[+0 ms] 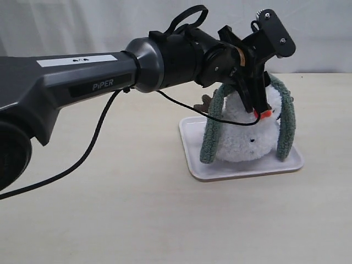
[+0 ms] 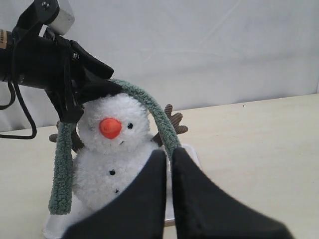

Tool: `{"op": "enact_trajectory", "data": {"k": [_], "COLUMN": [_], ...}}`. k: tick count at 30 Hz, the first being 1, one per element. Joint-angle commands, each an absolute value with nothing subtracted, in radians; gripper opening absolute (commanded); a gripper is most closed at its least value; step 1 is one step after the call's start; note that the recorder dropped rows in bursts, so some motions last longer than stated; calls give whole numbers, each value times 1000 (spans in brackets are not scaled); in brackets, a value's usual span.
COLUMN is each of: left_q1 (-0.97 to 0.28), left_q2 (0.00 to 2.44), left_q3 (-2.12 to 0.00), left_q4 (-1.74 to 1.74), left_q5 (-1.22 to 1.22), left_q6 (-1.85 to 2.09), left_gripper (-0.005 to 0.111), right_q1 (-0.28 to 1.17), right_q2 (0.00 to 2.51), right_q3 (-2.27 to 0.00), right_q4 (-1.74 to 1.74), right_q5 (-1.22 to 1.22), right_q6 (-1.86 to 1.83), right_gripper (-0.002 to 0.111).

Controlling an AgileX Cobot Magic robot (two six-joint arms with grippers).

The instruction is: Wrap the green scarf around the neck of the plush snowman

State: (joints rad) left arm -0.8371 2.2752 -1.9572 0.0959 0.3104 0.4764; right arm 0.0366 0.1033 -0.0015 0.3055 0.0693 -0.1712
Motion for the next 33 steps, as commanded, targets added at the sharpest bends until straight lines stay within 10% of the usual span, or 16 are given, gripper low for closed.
{"op": "enact_trajectory", "data": {"k": [1,27,33], "left_q1": [-823,-826,-826], "left_q2": [2289,2083,2028], "left_q3": [-1957,-1957,-1915], "left_q4": [97,66,28], "left_q5": [300,792,914], "left_q6": [466,362,308], "left_gripper": [42,41,32], "right_q1": [37,37,37], "right_q2": [105,105,105], "right_q3": [0,0,0], "right_q4": [299,301,306], "right_q5": [75,66,66], "right_q6": [-179,-167,-143], "right_gripper": [4,5,20]}}
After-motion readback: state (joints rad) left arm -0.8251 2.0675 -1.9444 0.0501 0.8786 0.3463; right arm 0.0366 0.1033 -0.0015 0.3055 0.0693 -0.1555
